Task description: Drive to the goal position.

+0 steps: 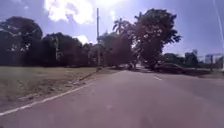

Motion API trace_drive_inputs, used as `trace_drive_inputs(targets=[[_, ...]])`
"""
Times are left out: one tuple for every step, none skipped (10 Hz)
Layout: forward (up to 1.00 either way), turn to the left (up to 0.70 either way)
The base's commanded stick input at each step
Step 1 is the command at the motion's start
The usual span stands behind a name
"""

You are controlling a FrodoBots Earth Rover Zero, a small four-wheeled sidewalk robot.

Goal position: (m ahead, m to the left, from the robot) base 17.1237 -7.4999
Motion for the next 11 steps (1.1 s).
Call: trace_drive_inputs(targets=[[0.70, 0.00], [0.70, 0.00], [0.70, 0.00], [0.70, 0.00], [0.70, 0.00], [0.70, 0.00], [0.70, 0.00], [0.70, 0.00], [0.70, 0.00], [0.70, 0.00], [0.70, 0.00]])
